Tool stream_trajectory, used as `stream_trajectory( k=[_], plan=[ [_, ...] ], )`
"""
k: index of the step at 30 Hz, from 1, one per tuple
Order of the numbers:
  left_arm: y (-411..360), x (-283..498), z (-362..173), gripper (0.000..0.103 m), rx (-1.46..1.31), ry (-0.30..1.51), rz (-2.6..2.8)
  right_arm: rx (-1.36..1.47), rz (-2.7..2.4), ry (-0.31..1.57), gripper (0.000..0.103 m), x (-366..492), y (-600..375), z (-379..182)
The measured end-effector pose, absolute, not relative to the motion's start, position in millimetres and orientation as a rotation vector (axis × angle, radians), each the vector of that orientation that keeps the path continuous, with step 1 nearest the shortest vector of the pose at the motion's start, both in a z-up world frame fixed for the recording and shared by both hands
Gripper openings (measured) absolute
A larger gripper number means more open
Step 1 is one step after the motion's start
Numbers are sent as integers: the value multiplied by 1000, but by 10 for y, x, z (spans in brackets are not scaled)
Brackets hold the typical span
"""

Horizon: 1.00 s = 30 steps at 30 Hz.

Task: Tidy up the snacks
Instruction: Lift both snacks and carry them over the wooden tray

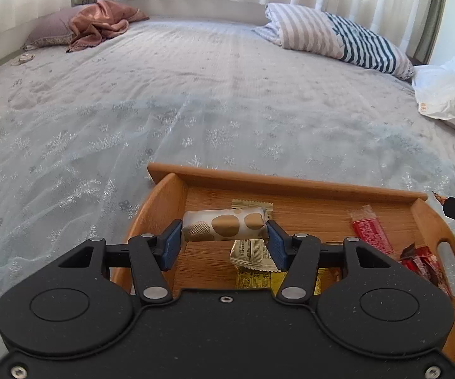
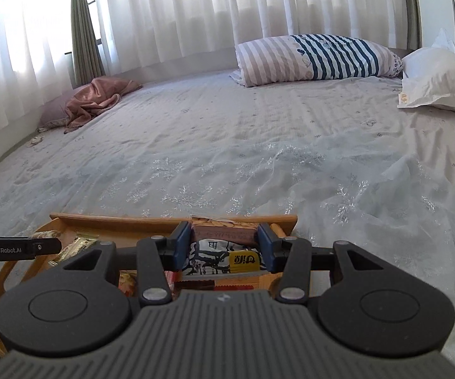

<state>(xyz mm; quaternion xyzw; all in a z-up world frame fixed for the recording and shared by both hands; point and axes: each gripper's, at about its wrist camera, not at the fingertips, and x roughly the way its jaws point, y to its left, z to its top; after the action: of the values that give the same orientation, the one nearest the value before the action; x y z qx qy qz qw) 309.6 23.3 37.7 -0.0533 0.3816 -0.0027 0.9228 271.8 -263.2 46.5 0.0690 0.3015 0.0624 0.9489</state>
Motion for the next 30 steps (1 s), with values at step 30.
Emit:
stream_trajectory(
  k=[30],
  plan=[
    [-53, 3226, 159, 55, -50, 791, -17, 119, 112, 692, 52, 3081, -2406, 41]
  ],
)
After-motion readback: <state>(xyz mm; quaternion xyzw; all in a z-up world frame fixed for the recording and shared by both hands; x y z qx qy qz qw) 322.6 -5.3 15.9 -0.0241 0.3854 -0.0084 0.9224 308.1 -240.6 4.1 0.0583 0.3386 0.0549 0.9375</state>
